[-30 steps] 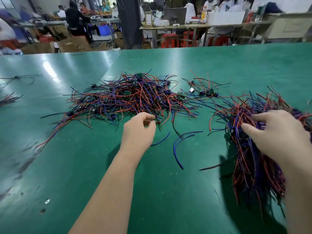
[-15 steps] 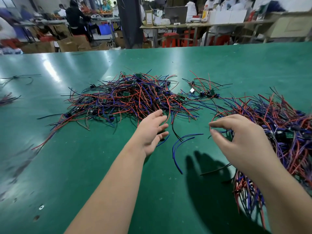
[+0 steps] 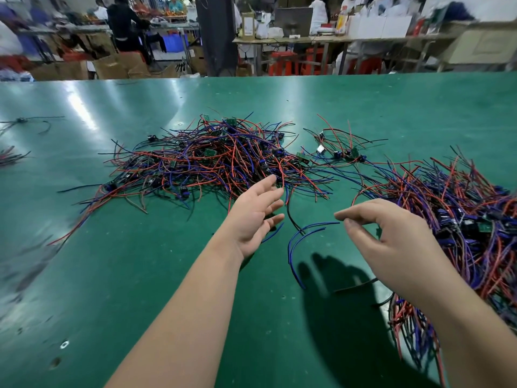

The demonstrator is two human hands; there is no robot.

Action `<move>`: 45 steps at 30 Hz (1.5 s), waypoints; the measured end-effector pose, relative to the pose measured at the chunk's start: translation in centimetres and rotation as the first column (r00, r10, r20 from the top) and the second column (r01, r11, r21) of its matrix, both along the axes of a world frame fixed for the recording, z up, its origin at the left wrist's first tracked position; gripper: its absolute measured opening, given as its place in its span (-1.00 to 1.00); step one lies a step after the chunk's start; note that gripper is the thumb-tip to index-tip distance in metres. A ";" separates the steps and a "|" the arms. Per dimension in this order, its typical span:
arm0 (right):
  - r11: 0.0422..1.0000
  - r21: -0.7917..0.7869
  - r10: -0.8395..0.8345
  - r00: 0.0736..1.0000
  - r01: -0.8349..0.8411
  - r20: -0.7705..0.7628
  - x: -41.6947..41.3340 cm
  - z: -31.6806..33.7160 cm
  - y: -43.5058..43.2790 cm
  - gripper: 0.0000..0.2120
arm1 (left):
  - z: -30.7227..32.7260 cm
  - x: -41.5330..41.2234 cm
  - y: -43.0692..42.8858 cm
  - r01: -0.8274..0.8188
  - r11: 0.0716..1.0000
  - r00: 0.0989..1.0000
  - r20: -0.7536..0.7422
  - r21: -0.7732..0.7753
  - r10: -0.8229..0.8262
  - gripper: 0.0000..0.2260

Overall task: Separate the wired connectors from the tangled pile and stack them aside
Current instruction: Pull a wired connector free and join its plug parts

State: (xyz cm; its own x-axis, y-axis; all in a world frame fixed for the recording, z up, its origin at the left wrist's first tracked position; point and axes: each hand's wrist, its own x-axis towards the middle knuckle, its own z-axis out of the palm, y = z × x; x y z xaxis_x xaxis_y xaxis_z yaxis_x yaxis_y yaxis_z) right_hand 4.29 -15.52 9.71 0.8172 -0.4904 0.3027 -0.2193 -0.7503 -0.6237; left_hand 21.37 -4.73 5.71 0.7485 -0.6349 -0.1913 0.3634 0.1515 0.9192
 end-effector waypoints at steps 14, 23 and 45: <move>0.699 0.702 -0.101 0.953 -0.135 0.285 0.9 0.3 0.1 -0.79 | 4.3 -3.6 2.1 0.188 0.981 0.839 0.527 -0.040 -0.139 -0.56; 0.511 0.824 0.089 0.969 -0.243 0.231 1.0 -0.4 0.6 -0.82 | 4.0 -5.4 3.2 0.535 0.786 0.616 0.493 0.311 -0.614 -0.64; 0.323 0.775 0.135 0.837 -0.543 0.530 0.7 0.3 1.9 -0.80 | 3.2 -3.0 2.2 -0.342 0.891 0.940 -0.114 -0.298 0.322 -0.81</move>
